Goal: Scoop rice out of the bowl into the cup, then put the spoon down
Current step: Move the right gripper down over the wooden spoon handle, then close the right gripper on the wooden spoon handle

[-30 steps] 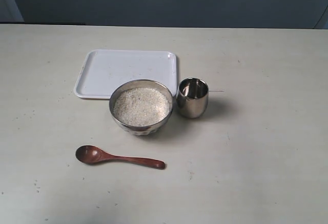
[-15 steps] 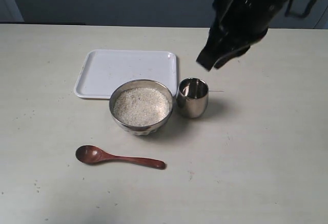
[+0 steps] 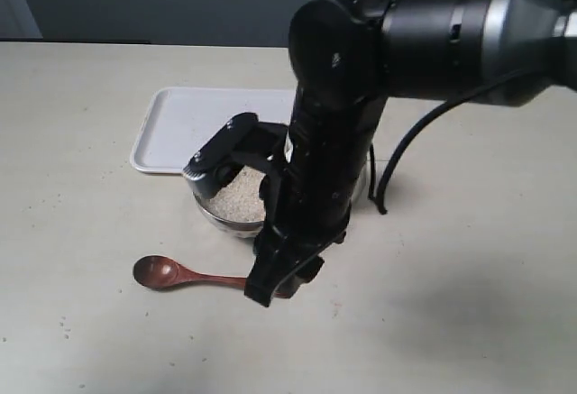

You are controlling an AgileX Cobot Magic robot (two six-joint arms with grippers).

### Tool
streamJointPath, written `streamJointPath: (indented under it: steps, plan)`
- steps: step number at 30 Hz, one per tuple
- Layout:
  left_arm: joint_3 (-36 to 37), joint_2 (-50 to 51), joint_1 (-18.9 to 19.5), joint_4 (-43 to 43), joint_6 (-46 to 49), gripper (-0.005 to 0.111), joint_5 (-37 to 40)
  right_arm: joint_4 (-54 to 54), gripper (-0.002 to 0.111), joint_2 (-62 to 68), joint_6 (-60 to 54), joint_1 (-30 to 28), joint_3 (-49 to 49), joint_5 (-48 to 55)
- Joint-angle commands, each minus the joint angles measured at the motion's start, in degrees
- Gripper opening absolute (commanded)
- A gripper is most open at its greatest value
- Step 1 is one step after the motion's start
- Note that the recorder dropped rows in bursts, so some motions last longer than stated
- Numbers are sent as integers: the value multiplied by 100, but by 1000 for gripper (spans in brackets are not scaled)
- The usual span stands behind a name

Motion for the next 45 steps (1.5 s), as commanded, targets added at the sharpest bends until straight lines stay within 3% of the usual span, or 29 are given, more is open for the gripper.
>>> streamJointPath:
  steps: [1, 25, 45]
  plan:
    - [-14, -25, -13, -18, -13, 0, -85, -31, 47, 399, -205, 342, 31, -181]
    - [-14, -25, -13, -18, -13, 0, -85, -553, 47, 1369, -438, 504, 31, -1757]
    - [-14, -25, -13, -18, -13, 0, -85, -1069, 47, 1378, -416, 504, 31, -2102]
